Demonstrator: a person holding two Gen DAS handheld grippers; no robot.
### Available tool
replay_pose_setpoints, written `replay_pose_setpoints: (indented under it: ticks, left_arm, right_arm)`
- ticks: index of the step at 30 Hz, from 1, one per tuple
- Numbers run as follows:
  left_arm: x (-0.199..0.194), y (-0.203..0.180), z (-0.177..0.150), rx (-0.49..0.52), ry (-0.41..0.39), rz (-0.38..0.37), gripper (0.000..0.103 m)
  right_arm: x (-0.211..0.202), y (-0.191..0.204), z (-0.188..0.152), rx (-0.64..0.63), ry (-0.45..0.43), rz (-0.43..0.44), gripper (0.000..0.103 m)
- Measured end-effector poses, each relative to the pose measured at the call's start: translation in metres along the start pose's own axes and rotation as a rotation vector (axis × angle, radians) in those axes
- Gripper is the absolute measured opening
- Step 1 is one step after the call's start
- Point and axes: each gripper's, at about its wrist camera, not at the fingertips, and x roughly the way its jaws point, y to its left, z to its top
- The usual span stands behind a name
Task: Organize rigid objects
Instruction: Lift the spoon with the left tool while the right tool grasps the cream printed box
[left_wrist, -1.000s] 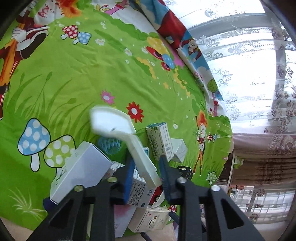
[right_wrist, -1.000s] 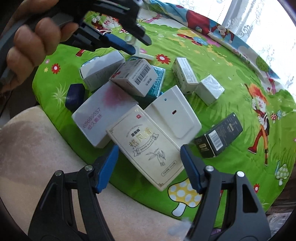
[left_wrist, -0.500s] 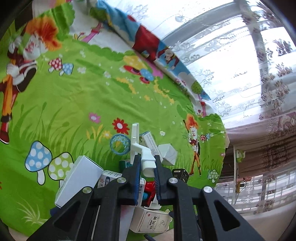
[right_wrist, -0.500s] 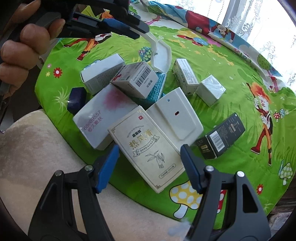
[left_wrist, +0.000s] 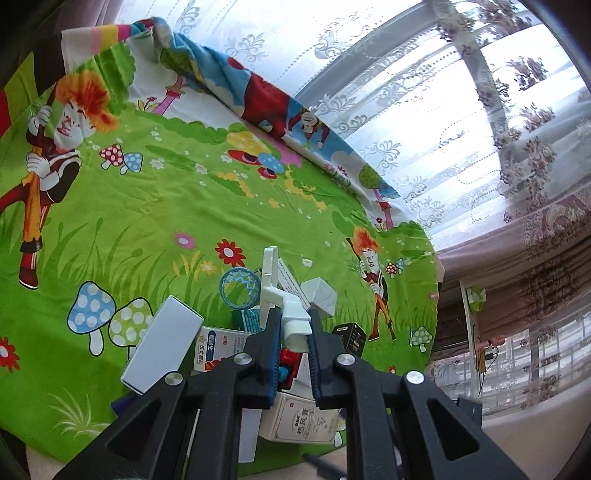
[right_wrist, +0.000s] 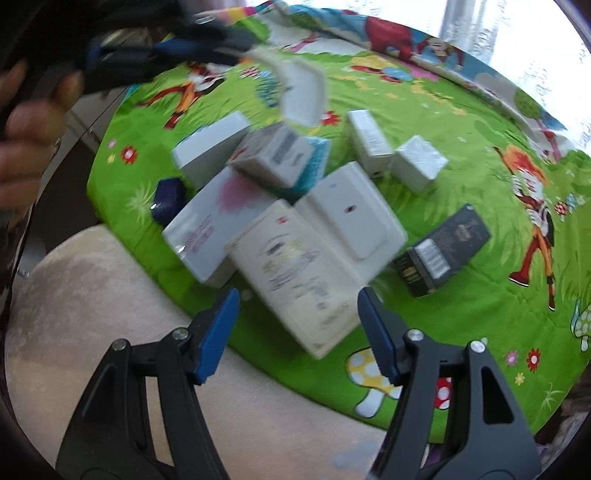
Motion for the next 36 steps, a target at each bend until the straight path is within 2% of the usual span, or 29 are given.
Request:
replay_pose_setpoints:
  ticks: [6,9,13,18,22,26,27,28,31,36]
  left_arm:
    - [-0.008,-0.007,-0.011,0.035,-0.007,-0.014,0.014]
    - [-0.008,-0.009,-0.015,0.043,-0.006,-0.011,0.014]
    - [-0.01,-0.01,-0.021,0.056,-0.008,-0.009,0.014]
    - [-0.013,-0.013,-0.023,0.068,-0.019,-0.006,0.014]
    - [-0.022,-0.016,-0.024,0.087,-0.054,-0.003,0.014]
    - [-0.025,-0.022,-0.024,0.103,-0.062,-0.013,0.014]
    - [-0.025,-0.024,-0.025,0.106,-0.061,-0.015,0.014]
    - [-0.025,-0.025,-0.025,0.108,-0.06,-0.017,0.014]
    - [-0.027,-0.026,-0.028,0.112,-0.06,-0.02,0.014]
    - [-0.031,-0.026,-0.032,0.105,-0.064,-0.022,0.014]
  right_arm:
    - [0.005,-0.016,0.005,0.013,0.022,0.077,0.073]
    - [0.007,-0.01,0.005,-0.014,0.007,0.067,0.078]
    - [0.004,0.009,0.0,-0.099,0.025,0.082,0.078]
    - [0.013,0.015,0.007,-0.147,0.028,-0.025,0.078]
    - [0.014,0.013,0.008,-0.16,0.02,-0.029,0.078]
    - [0.025,0.019,0.005,-0.199,0.054,-0.05,0.078]
    - [0.028,0.021,0.004,-0.21,0.063,-0.051,0.077]
    - [0.03,0.023,0.003,-0.217,0.067,-0.053,0.07]
    - [0.027,0.024,0.002,-0.207,0.058,-0.04,0.059]
    - [0.013,0.023,-0.005,-0.182,0.025,0.001,0.056]
